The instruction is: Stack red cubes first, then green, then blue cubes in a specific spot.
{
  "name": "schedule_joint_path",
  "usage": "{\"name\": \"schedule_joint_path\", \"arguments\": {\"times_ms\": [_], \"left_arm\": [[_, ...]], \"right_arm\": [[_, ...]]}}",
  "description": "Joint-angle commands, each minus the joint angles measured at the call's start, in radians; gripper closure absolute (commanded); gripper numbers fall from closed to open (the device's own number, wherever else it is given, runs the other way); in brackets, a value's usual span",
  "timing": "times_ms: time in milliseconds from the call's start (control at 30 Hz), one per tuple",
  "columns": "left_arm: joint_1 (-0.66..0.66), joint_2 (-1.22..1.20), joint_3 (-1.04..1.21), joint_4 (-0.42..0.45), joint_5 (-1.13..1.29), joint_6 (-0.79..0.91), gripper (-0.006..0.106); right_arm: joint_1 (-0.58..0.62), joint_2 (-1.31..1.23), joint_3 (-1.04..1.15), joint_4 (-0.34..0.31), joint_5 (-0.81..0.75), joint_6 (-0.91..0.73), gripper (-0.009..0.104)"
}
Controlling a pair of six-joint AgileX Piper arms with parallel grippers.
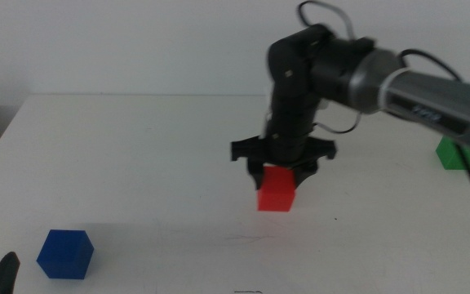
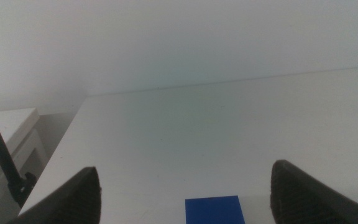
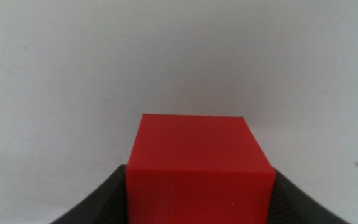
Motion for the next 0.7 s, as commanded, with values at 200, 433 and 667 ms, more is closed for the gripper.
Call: {"name": "schedule_joint_path", "arguments": {"times_ms": [200,433,667], "left_arm": [[0.0,-0.02,-0.003,-0.002,-0.077,-0.001,0.007],[0.0,-0.02,-0.003,-0.002,-0.077,-0.001,0.007],[0.0,-0.02,-0.003,-0.002,-0.077,-0.001,0.007]], "right_arm": [[0.056,0.01,-0.06,-0.007,0.078,0.107,0.096],[0.083,0.028,-0.06,-0.024,0.004,0.121,0.096],[0.103,0.057,-0.06,-0.023,-0.008,0.118,0.096]]}}
